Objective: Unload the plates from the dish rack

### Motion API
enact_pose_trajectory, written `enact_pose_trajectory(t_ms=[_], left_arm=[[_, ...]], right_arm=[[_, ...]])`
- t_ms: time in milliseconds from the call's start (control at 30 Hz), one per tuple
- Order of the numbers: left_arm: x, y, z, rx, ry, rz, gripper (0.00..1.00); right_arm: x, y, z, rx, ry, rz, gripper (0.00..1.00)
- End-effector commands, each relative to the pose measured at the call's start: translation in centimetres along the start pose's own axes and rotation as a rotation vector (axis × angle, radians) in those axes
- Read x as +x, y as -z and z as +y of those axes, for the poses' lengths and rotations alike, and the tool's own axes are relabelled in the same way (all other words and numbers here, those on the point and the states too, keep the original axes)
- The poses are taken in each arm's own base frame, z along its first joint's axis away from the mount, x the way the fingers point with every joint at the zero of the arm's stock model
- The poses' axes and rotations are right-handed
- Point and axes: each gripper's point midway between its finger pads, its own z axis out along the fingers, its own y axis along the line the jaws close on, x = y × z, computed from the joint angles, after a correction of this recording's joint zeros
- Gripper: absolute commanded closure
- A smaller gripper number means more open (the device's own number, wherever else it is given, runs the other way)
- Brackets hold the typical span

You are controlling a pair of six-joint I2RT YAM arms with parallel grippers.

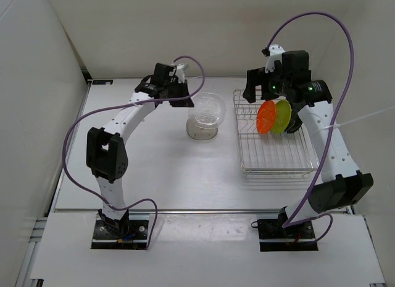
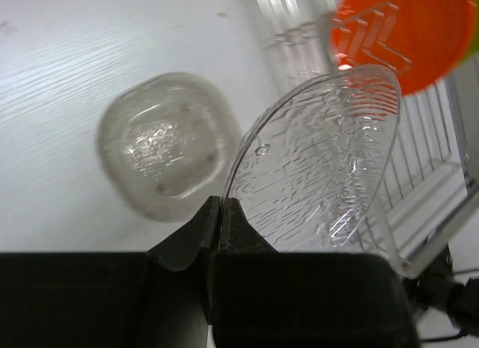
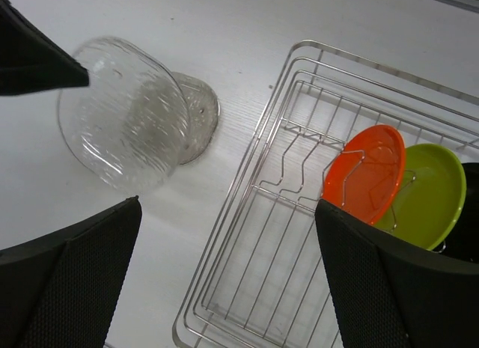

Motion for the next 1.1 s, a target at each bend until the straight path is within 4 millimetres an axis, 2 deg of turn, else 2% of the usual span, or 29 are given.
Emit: enact_pose_trajectory(t_ms=[0,100,133,167,233,267,300,433,500,667,867,1033,1067], left_arm=[[-2.5,3.3,3.7,-0.089,0.138,-0.117,0.89],[-0.3,2.0,5.2,-0.102,0.182,-0.064,0.89],[-0.3,2.0,5.2,-0.102,0.182,-0.064,0.89],[0.7,1.0,6.1,-0.121,0.205,-0.037,0.89],[1.2,0.5,6.7,-0.12,0.234,-0.019,0.89],[2.2,-0.2,7.7,-0.127,0.276,0.007,0.89],[2.7,-0.7,7.6,-0.109,0.283,0.026,0.89],[2.7,-1.9,8.9,-0.103,0.35,0.037,0.89],[2.7,-2.2,8.8,-0.091,0.366,0.043,0.89],[4.1,-3.8,9.9,-0.105,0.386,0.081,0.89],[4.8,-5.2,9.8,-0.081,0.389,0.108,0.89],[4.5,-5.9,10.0,-0.071,0.382,0.113,0.89],[5.1,-6.4,9.8,-0.069,0.381,0.126,0.89]], right_arm=[[-0.5,0.3,-1.3,0.072,0.022,-0.018,0.0],[-0.3,0.5,-1.7,0.096,0.022,-0.018,0.0],[-0.3,0.5,-1.7,0.096,0.022,-0.018,0.0],[-0.3,0.5,-1.7,0.096,0.022,-0.018,0.0],[-0.3,0.5,-1.8,0.096,0.031,-0.017,0.0],[-0.1,0.6,-1.8,0.096,0.029,-0.008,0.0],[-0.3,0.9,-1.7,0.096,0.031,-0.017,0.0],[-0.1,1.1,-1.6,0.096,0.031,-0.016,0.0],[-0.1,1.1,-1.7,0.096,0.04,-0.015,0.0],[-0.1,1.0,-1.3,0.078,0.04,-0.016,0.0],[-0.1,1.0,-1.3,0.078,0.04,-0.016,0.0],[-0.1,1.0,-1.3,0.078,0.04,-0.016,0.0],[-0.1,1.0,-1.3,0.078,0.04,-0.016,0.0]])
